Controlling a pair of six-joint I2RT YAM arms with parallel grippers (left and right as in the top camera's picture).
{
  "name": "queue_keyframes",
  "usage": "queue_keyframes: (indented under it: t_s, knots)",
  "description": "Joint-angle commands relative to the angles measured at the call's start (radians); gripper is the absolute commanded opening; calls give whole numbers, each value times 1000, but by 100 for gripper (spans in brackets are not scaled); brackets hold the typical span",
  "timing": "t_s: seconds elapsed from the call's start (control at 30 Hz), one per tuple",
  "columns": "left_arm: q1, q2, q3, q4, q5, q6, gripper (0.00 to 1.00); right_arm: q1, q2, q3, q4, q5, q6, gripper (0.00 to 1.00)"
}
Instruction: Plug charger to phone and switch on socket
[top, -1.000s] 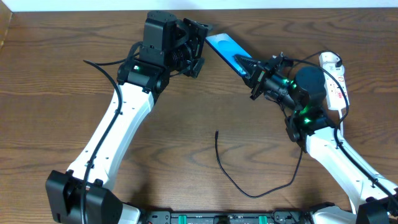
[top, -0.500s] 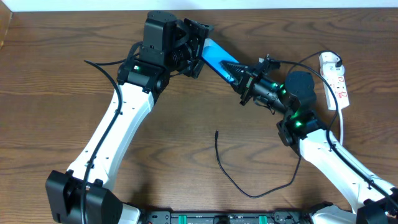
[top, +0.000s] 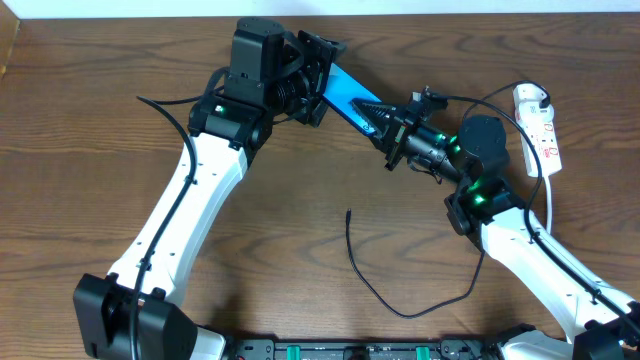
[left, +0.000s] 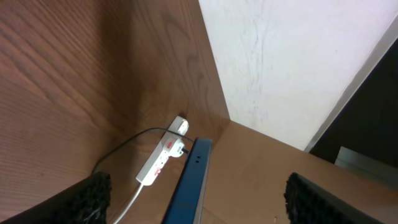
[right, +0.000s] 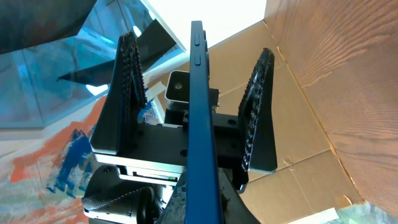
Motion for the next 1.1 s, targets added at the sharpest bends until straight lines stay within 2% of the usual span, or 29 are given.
queue_keyframes:
  t_s: [0.0,0.2,0.57,1.07]
  knots:
    - [3,-9,5,-1,16,25,82,5,-8,21,15,-10,10,1]
    - [3,-9,5,-1,16,25,63,5,-8,21,15,-11,10,1]
    - [3,-9,5,-1,16,25,37,5,-8,21,31,-18,10,1]
    - [3,-9,5,-1,16,25,20,5,-8,21,32,-26,10,1]
